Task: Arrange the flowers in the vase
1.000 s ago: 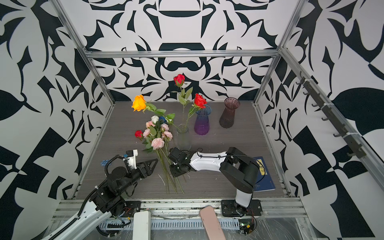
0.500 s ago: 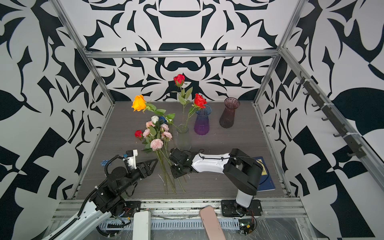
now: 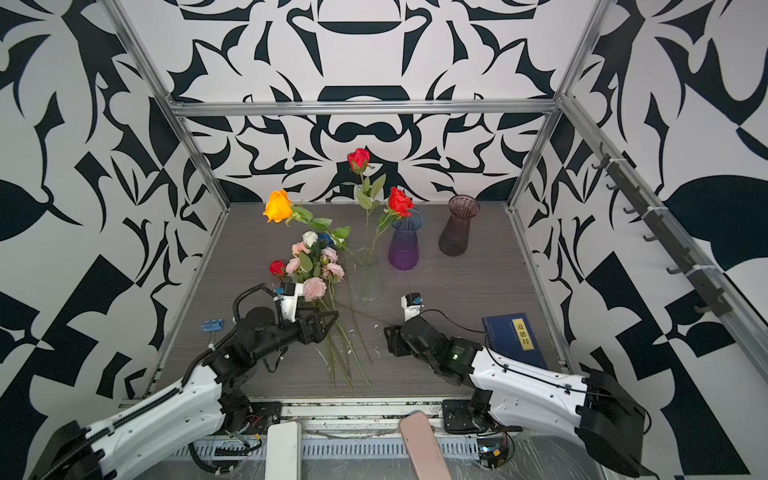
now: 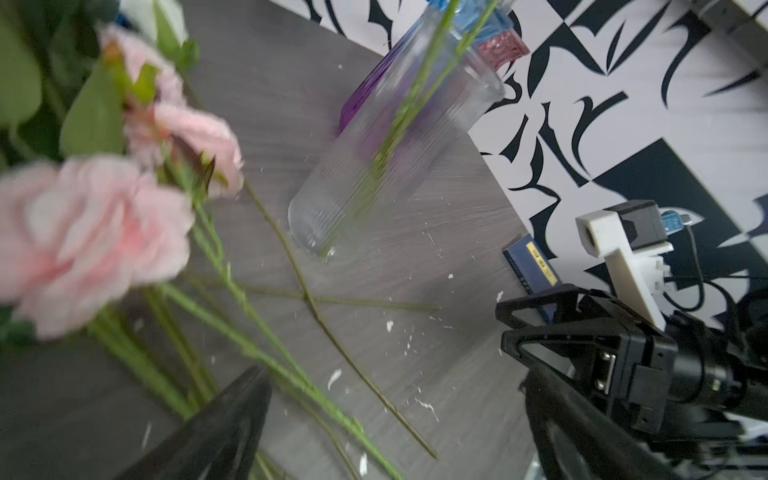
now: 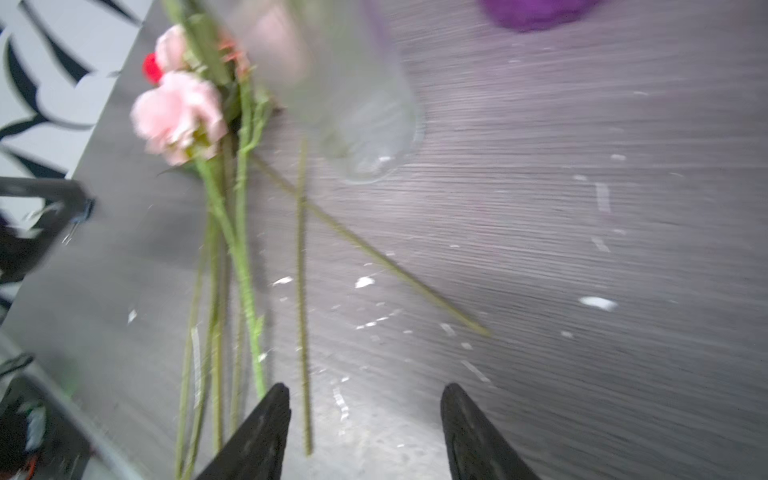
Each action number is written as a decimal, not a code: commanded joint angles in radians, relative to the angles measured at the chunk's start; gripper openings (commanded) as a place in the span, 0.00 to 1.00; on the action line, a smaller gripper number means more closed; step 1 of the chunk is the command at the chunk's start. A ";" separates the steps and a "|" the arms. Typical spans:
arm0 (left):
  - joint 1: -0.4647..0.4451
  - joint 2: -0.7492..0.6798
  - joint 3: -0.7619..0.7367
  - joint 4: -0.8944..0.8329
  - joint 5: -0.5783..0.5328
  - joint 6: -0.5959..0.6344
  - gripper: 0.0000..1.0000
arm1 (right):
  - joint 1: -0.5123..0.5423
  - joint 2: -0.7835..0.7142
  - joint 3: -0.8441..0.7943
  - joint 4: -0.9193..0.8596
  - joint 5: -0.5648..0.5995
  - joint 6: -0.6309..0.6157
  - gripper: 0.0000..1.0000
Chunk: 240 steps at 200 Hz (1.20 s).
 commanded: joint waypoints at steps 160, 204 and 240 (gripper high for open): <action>0.003 0.674 0.439 0.364 -0.040 0.587 0.86 | -0.071 -0.173 -0.076 0.055 0.018 0.027 0.85; 0.004 0.702 0.463 0.374 -0.009 0.588 0.80 | -0.091 -0.161 -0.079 0.068 -0.019 0.022 0.85; 0.004 0.718 0.468 0.378 0.004 0.597 0.76 | -0.098 -0.156 -0.082 0.078 -0.033 0.022 0.84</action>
